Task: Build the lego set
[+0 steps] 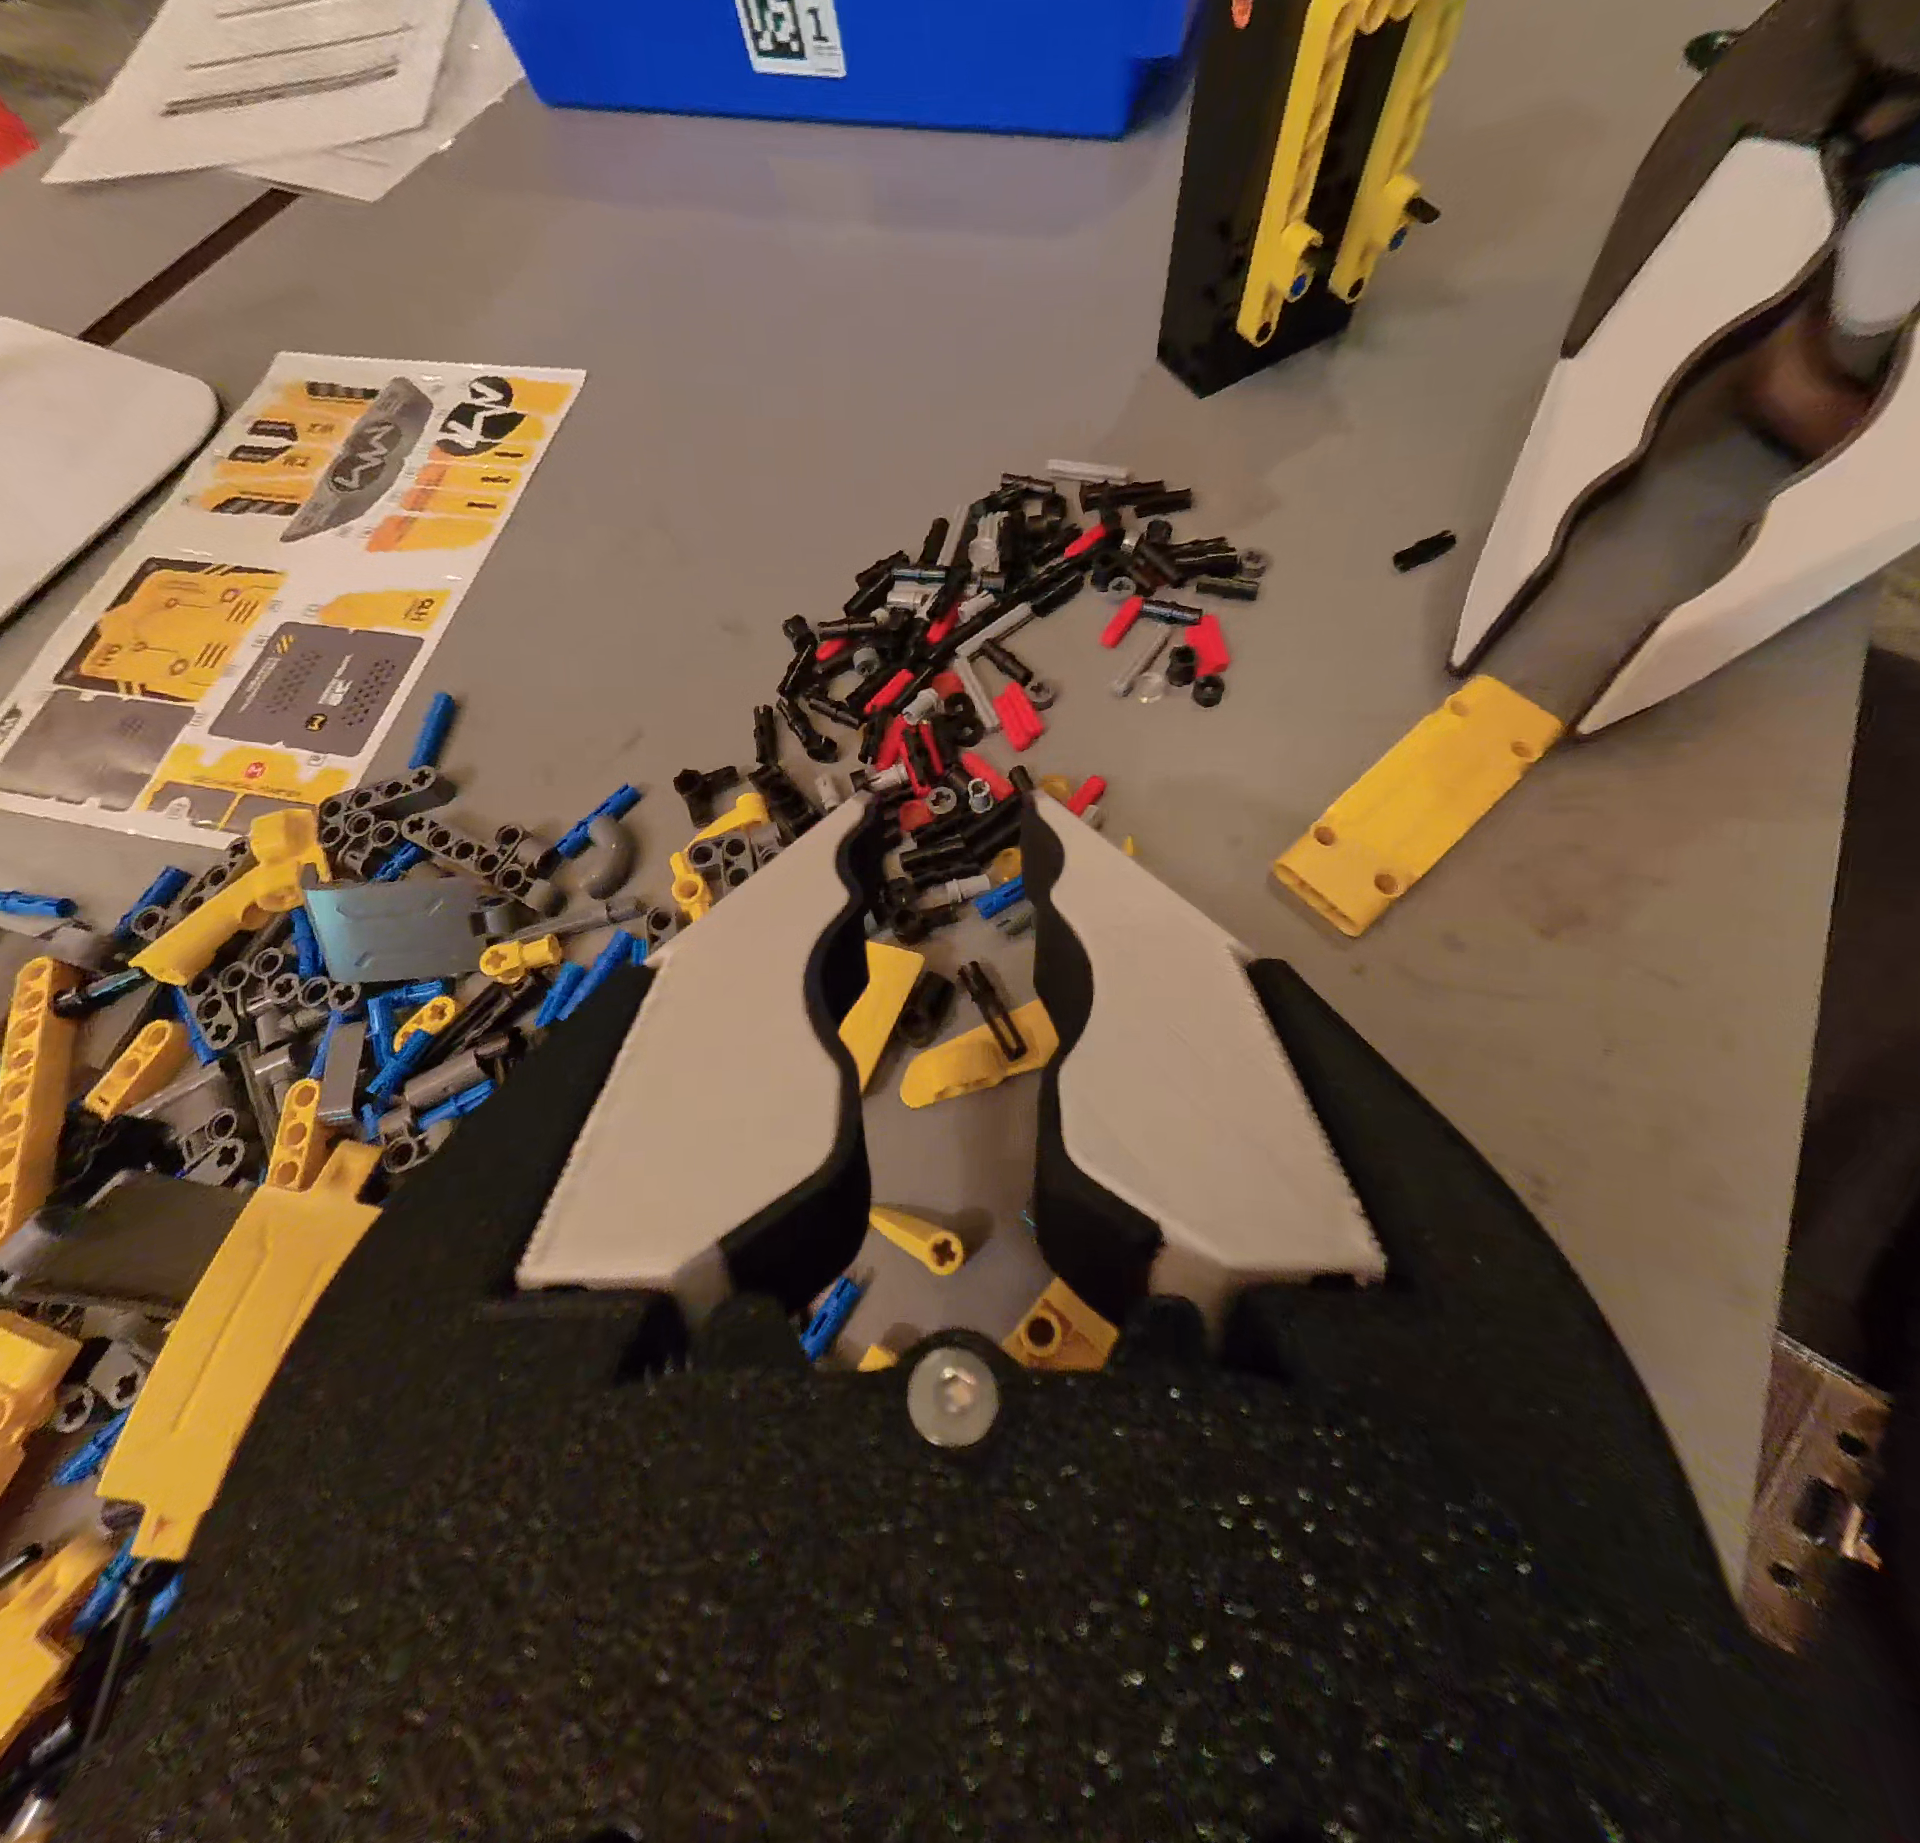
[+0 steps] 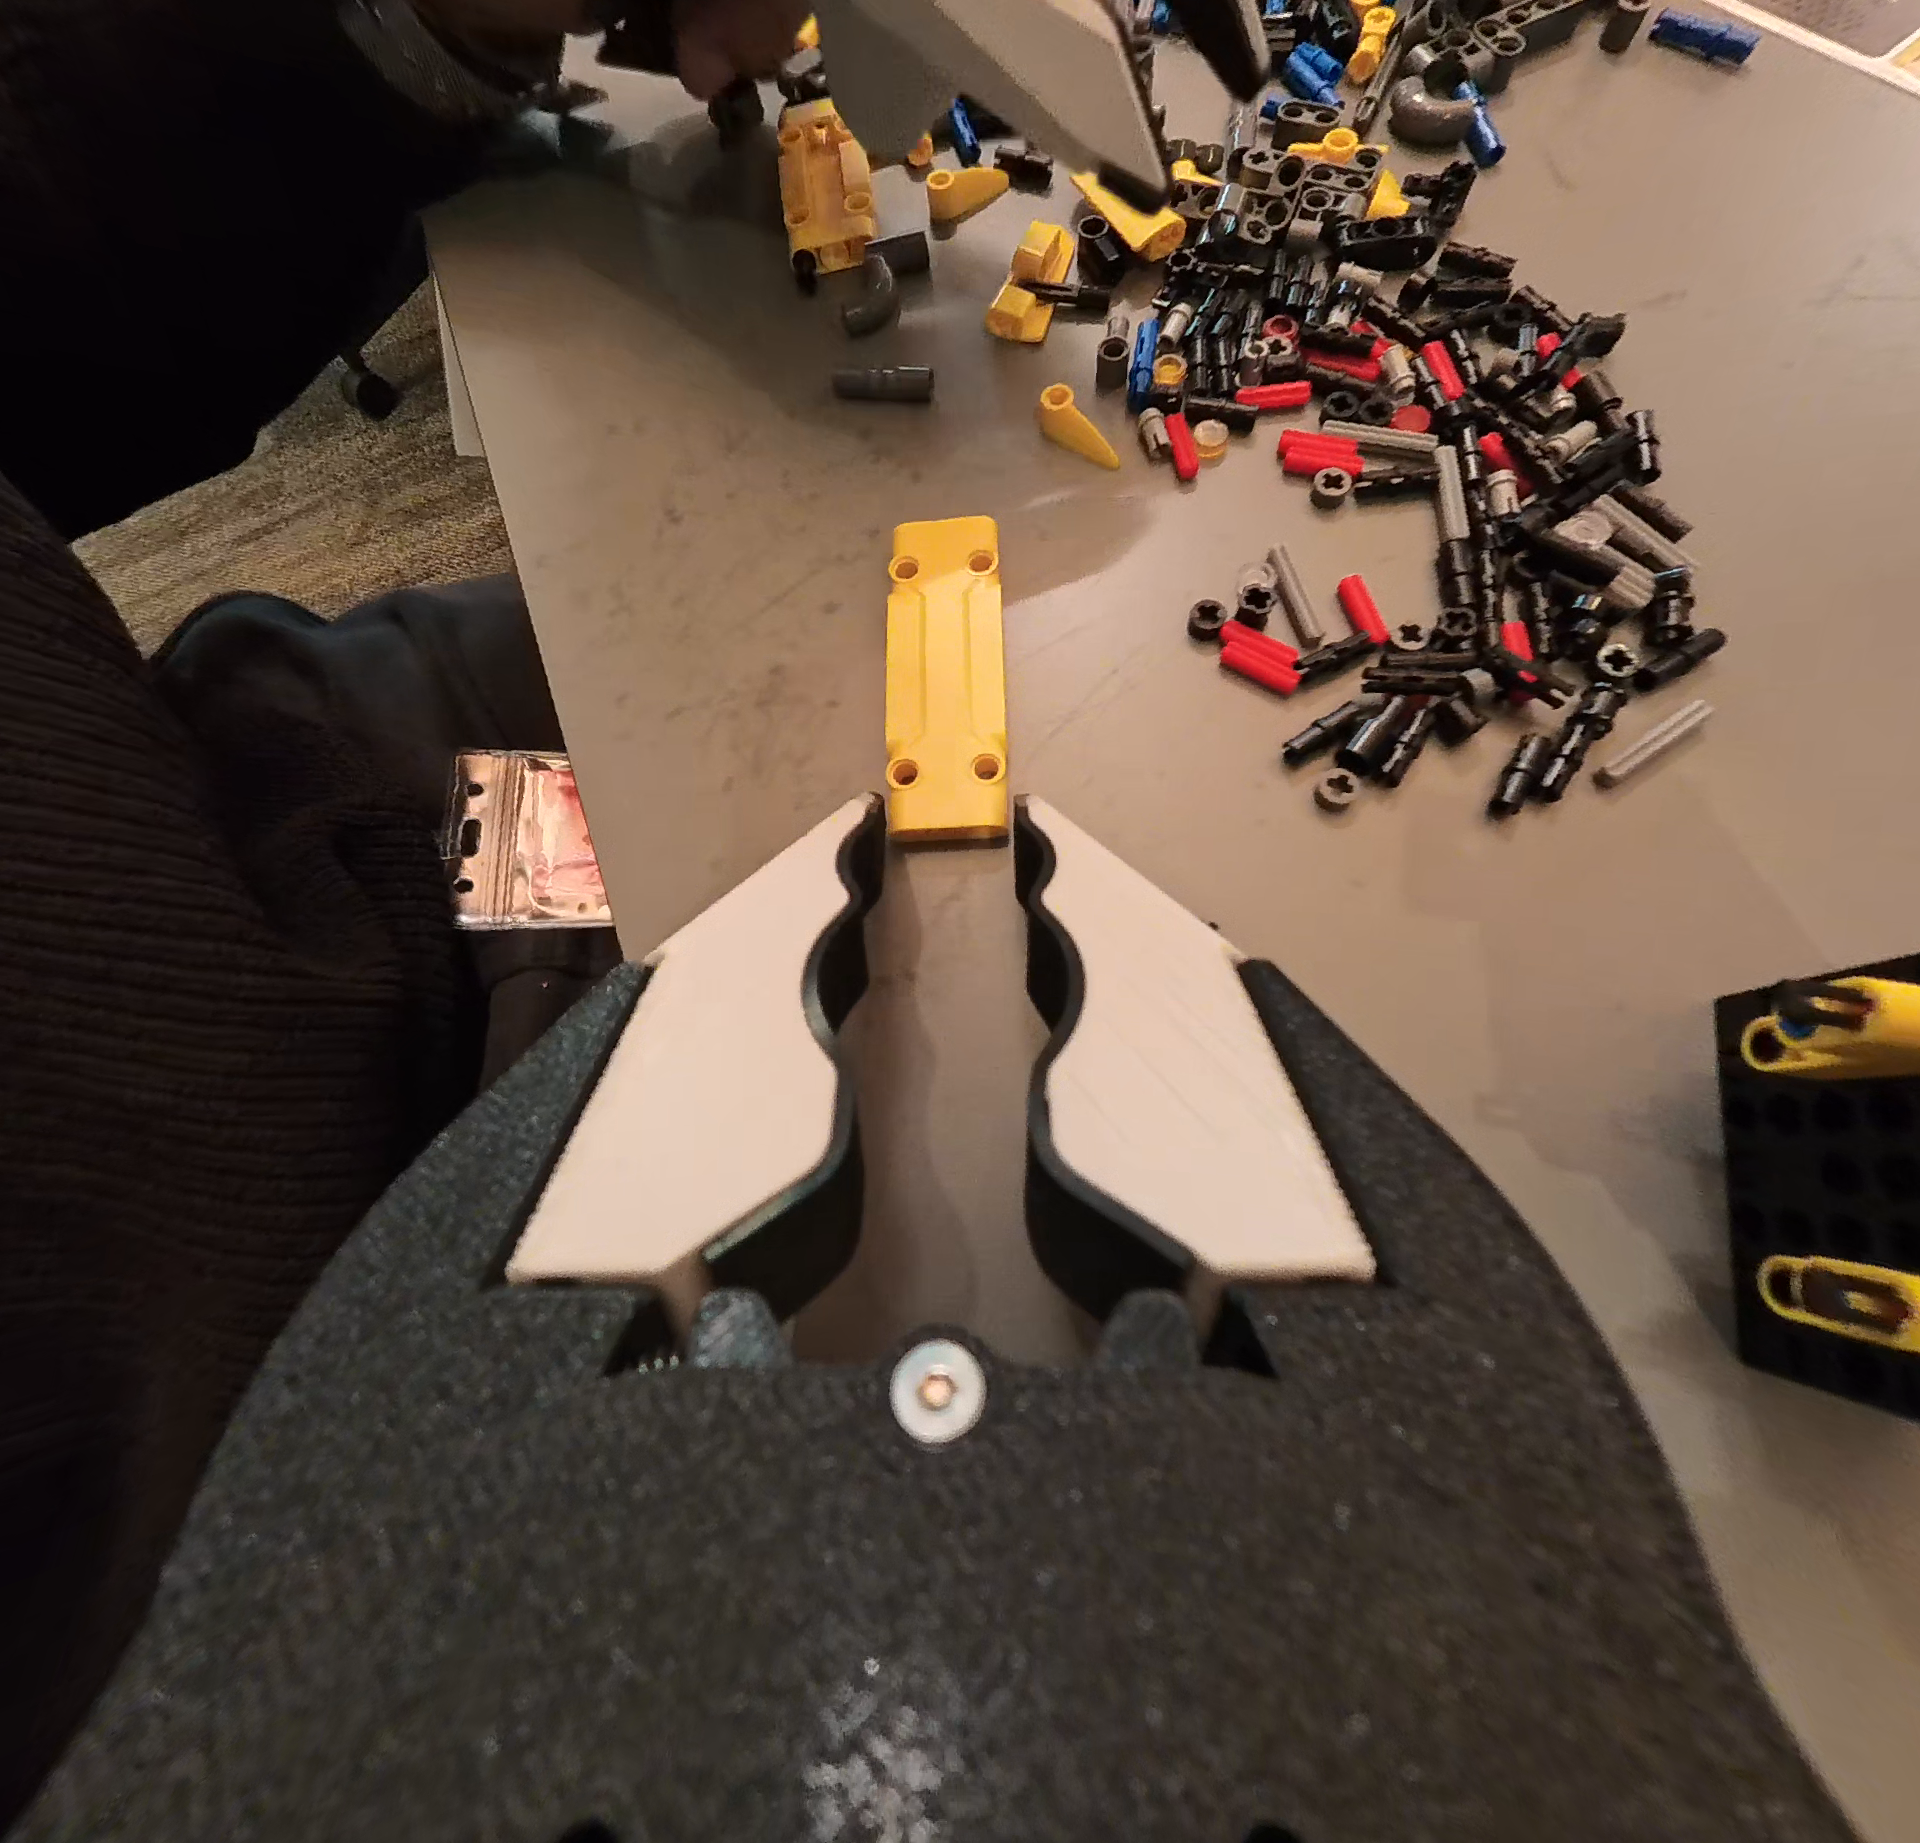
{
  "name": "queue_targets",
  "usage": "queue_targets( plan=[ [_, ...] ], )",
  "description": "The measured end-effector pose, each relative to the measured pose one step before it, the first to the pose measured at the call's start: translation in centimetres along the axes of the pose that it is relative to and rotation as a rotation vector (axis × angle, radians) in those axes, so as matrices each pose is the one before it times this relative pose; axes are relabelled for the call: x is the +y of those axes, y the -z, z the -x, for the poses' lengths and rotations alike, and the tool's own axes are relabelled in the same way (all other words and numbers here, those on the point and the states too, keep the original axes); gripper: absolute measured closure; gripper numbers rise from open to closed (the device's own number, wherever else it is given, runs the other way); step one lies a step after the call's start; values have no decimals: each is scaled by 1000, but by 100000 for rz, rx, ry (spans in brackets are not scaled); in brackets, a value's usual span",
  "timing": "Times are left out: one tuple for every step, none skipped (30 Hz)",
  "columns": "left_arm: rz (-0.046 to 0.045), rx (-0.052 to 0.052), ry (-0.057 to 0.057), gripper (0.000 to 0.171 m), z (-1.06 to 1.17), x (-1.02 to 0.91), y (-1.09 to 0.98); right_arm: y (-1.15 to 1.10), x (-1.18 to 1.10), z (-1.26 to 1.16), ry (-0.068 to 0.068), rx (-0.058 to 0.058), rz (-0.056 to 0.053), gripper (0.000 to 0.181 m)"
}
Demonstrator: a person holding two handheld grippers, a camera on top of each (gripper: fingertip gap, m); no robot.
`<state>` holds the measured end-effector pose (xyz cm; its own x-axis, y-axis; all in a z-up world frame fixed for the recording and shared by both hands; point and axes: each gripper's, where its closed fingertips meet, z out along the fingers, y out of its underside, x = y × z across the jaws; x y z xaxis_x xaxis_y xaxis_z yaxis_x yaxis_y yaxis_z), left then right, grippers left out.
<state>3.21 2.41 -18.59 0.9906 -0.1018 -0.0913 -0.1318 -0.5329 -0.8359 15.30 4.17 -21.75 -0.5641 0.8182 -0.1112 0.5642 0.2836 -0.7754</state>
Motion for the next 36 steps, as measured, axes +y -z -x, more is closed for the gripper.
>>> queue_targets(
  plan=[
    [438,-157,-206,146,-89,70,-156,20,-27,3,44,37,-225,157],
    [394,-985,-363,146,38,42,-98,16,-27,-5,149,196,-226,157],
    [153,-1689,-417,146,147,-1,2,31,-31,-19,135,291,-257,157],
    [33,-2807,-191,146,368,-22,105,66,-72,-93,211,886,-616,157],
    [-209,-6057,-17,146,928,-50,292,219,-302,-374,1604,3370,-2232,157],
    [-1056,-6877,161,146,1198,-142,493,477,-564,-642,2682,6241,-4430,157],
    [-2066,-4467,1317,146,1038,-187,582,636,-699,-627,1941,6130,-5693,157],
    [-2617,-2748,3148,146,988,-176,627,685,-723,-527,873,4932,-5948,157],
    [-2945,-1922,4436,146,1008,-149,647,672,-667,-490,350,4400,-5590,157],
    [-3044,-1389,4693,146,992,-94,623,606,-558,-524,274,4369,-4796,157],
    [-2895,-990,3915,146,899,-70,547,485,-405,-431,446,3564,-3687,157],
    [-2332,-1032,2849,147,822,-55,428,322,-300,-297,273,2272,-2608,157],
    [-1318,-1221,1948,147,744,-19,260,175,-203,-142,-134,749,-1685,158],
    [-526,-1522,1025,147,636,13,86,41,-82,-269,-116,999,-776,158],
    [205,-2348,15,147,577,91,-28,-55,-12,-360,-534,1109,-191,159],
    [1008,-3300,-862,147,533,217,-121,-107,94,-182,-916,-242,596,160],
    [1678,-2527,-1143,147,320,328,-200,-157,183,28,-1292,-1549,1337,160],
    [1806,-1105,-501,147,126,363,-238,-108,145,91,-1291,-1716,1005,160],
    [1651,72,313,147,19,319,-248,-18,25,-36,-801,-379,136,161],
    [1553,877,1395,147,18,302,-218,35,-51,-57,-744,-202,-450,162],
    [1060,1564,2193,147,7,237,-149,82,-90,-91,-1171,-271,-761,164],
    [847,1346,2867,147,113,196,-102,96,-111,-163,-1673,-179,-990,165],
    [461,1607,2850,147,99,127,-48,104,-160,-158,-1641,-329,-1276,165],
    [-7,1521,2412,147,80,17,3,112,-160,-163,-1442,-210,-1315,166],
    [-503,929,1700,147,94,-63,34,75,-141,-210,-1367,251,-1023,166],
    [-303,564,929,147,53,-42,28,24,-47,-184,-1607,-78,-451,165],
    [75,548,304,147,-28,19,-14,-3,14,-134,-1884,-517,70,165],
    [351,239,-188,147,-42,41,-44,-33,29,-105,-1752,-586,214,165],
    [416,55,-491,147,-58,63,-44,-26,46,-95,-1413,-447,278,165],
    [268,89,-592,147,-72,31,-32,-54,47,-32,-928,-483,413,165],
    [-1,-20,-587,147,-57,-3,-18,-53,67,-29,-549,-247,468,165],
    [-91,-131,-403,147,-26,-17,0,-32,31,-30,-234,61,265,165],
    [-78,58,-197,147,-23,-15,7,6,-4,-16,35,118,-48,165],
    [-62,16,10,147,-12,-7,-2,25,-43,-44,100,380,-335,165],
    [-42,-43,91,147,3,-2,6,47,-58,-42,16,322,-407,165],
    [-184,105,34,147,-20,-25,11,21,-25,7,-122,-125,-234,165]
  ],
)
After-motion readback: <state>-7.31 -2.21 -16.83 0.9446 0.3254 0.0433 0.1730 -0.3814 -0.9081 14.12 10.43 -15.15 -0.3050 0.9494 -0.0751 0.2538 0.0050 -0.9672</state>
